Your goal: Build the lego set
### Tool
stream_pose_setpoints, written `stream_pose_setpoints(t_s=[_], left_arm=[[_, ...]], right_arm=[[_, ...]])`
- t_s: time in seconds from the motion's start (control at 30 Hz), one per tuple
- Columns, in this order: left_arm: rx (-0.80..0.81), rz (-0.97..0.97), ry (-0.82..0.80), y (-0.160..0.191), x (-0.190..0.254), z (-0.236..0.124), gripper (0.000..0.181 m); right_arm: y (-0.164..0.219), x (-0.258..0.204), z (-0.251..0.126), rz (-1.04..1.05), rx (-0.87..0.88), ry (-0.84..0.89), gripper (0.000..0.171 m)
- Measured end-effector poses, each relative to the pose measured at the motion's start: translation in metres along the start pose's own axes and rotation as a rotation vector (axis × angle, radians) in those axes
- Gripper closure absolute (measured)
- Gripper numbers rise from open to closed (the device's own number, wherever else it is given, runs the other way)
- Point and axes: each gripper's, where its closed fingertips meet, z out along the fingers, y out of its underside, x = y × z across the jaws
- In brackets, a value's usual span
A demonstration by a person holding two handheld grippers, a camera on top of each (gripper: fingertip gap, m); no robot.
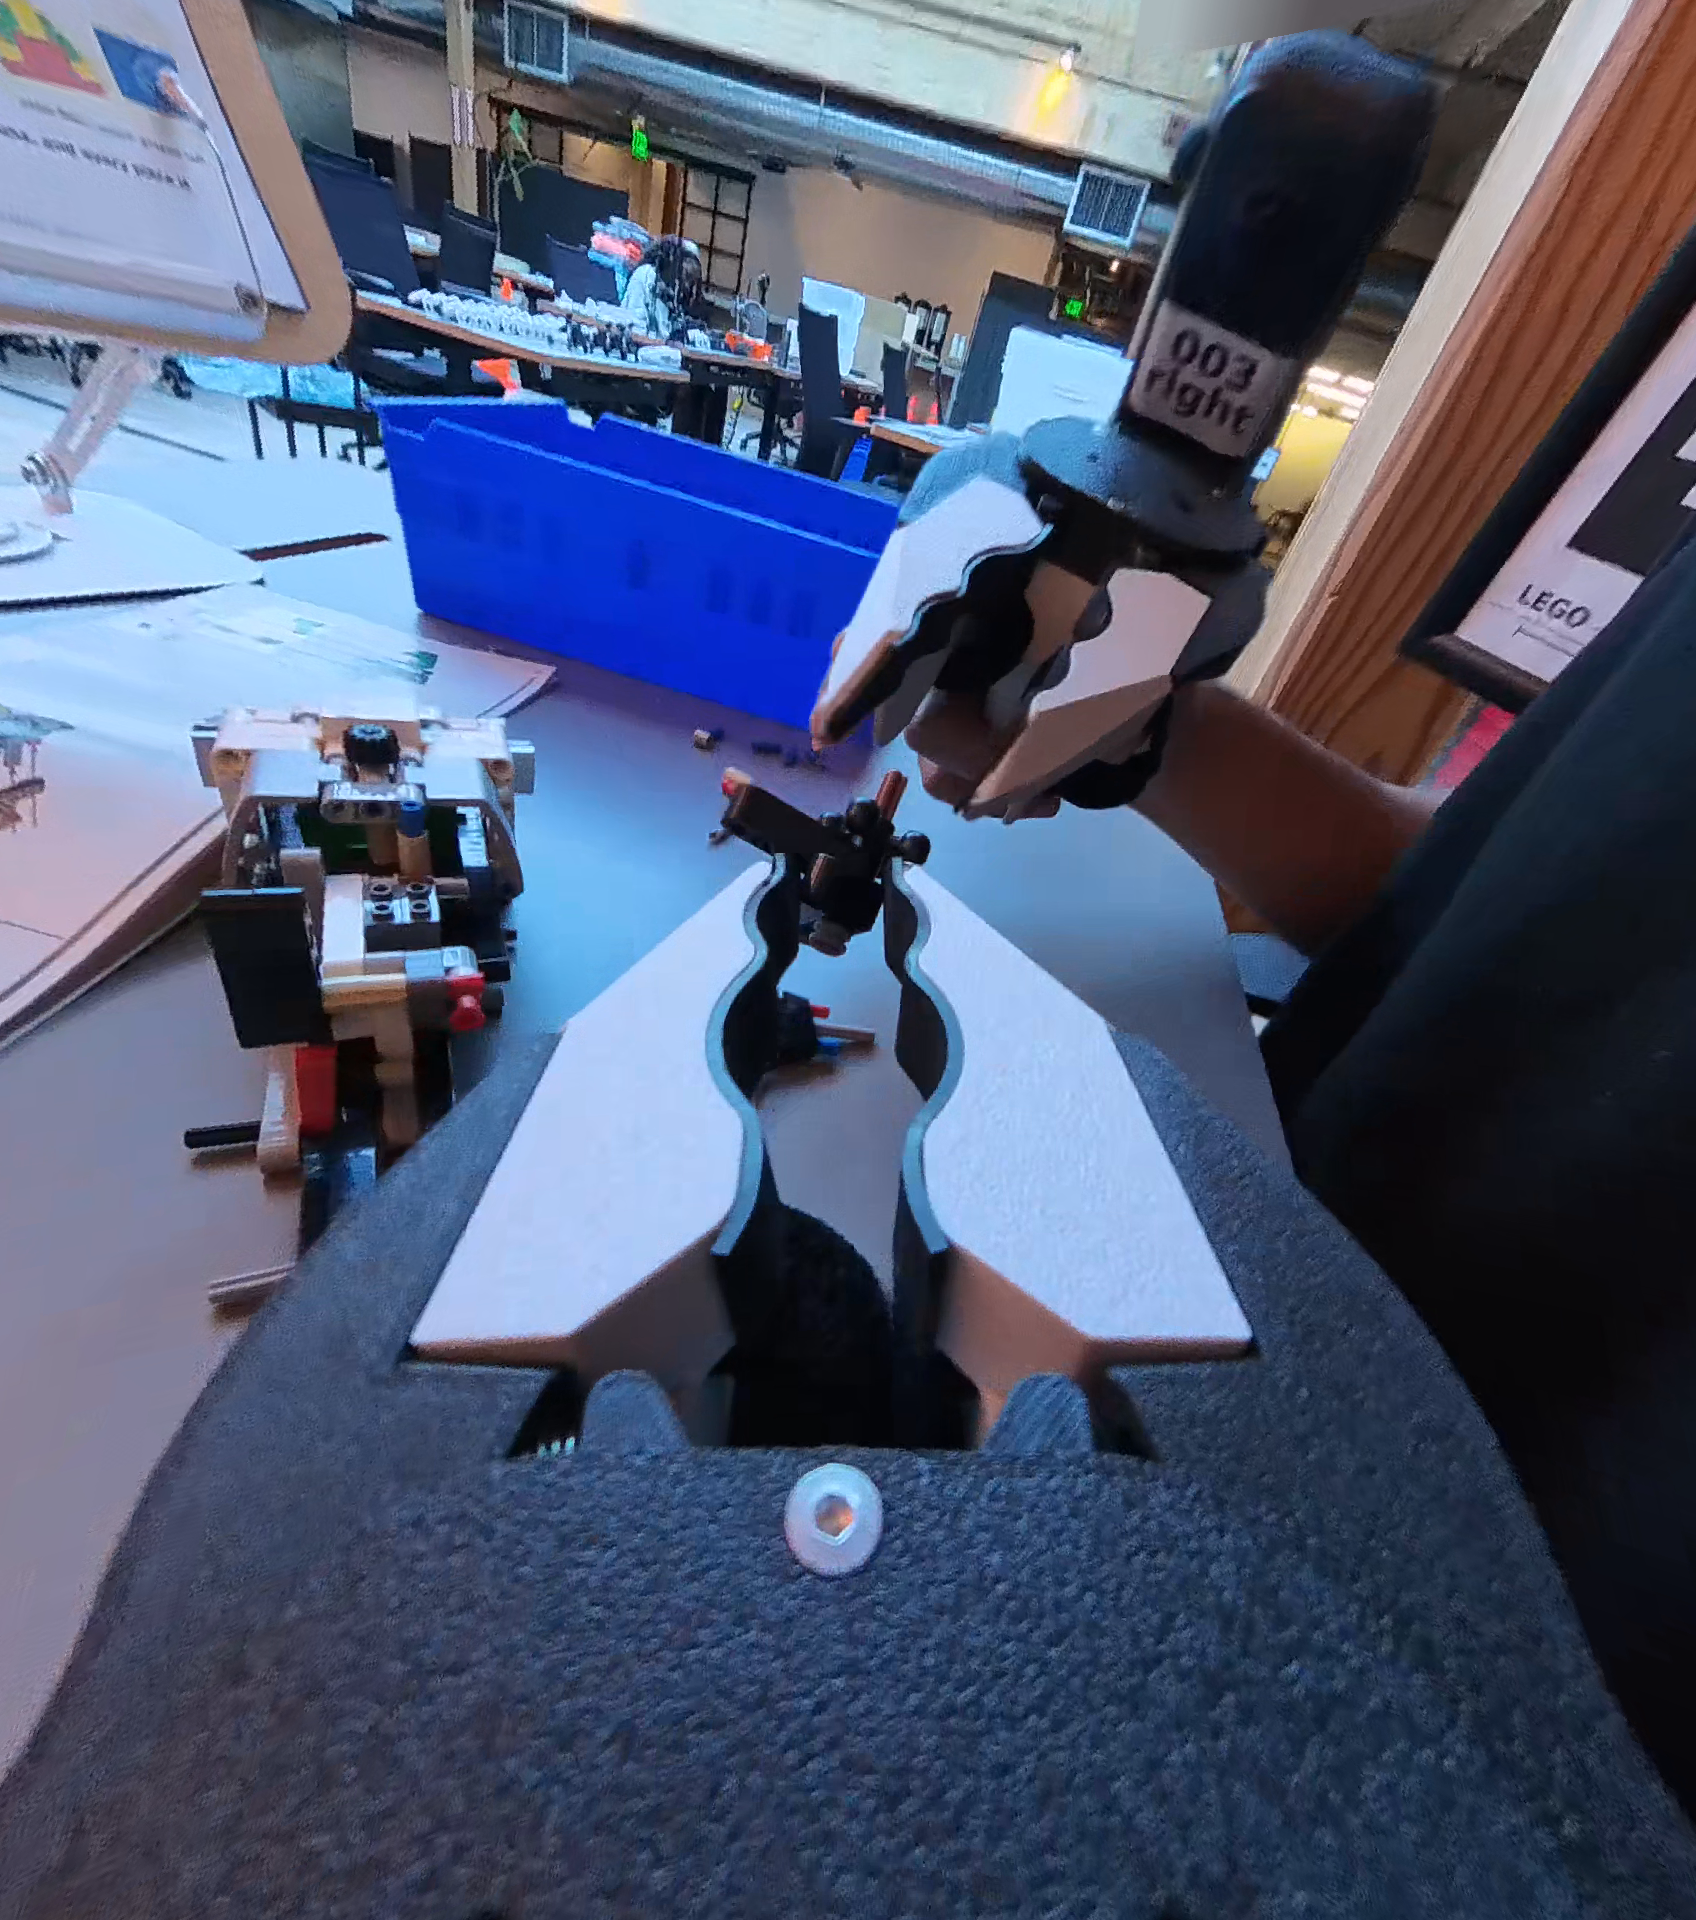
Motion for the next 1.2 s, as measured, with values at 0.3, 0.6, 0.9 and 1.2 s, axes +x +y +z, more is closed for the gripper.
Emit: stream_pose_setpoints(t_s=[0.3, 0.6, 0.9, 1.2], left_arm=[[-0.05, -0.029, 0.085, 0.005, 0.007, 0.004, 0.168], [-0.117, 0.099, 0.003, 0.006, 0.004, 0.009, 0.168], [-0.139, 0.328, -0.169, 0.006, 0.005, 0.016, 0.167], [-0.158, 0.439, -0.242, 0.005, 0.007, 0.015, 0.168]], right_arm=[[0.012, -0.012, 0.015, -0.153, -0.106, -0.118, 0.15], [0.016, -0.005, 0.014, -0.068, -0.129, -0.102, 0.154], [0.02, -0.006, 0.008, 0.226, -0.072, -0.138, 0.154], [0.021, -0.009, 0.008, 0.337, -0.051, -0.166, 0.154]])
